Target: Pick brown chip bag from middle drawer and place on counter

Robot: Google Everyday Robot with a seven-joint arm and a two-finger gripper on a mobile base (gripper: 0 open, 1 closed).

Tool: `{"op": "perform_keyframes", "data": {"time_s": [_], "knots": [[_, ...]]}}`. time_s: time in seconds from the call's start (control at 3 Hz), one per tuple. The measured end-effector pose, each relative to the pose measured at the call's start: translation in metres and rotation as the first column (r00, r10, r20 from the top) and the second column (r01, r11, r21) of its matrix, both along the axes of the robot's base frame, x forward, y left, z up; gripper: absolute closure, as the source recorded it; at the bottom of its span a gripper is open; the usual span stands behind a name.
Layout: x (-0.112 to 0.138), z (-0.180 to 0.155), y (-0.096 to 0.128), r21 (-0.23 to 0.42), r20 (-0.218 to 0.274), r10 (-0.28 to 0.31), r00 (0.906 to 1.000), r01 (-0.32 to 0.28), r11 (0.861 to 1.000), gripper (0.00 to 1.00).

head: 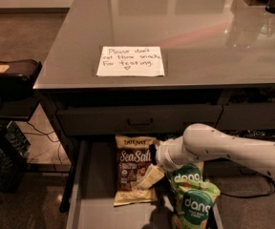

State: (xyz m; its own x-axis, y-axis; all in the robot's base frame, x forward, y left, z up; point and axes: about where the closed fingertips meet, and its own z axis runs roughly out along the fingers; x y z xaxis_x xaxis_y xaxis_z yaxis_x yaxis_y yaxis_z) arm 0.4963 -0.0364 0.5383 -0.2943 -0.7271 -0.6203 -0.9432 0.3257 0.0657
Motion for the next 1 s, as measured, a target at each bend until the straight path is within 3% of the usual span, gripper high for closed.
{"op": "perform_keyframes", "data": {"time_s": [0.33, 1.0], "knots": [[0.001, -0.026, -0.004, -0.005, 0.039, -0.008, 0.9992, 0.008, 1.0, 0.0], [0.029, -0.062, -0.007, 0.013, 0.123, -0.041, 0.9915, 0.039, 0.999, 0.0]]}}
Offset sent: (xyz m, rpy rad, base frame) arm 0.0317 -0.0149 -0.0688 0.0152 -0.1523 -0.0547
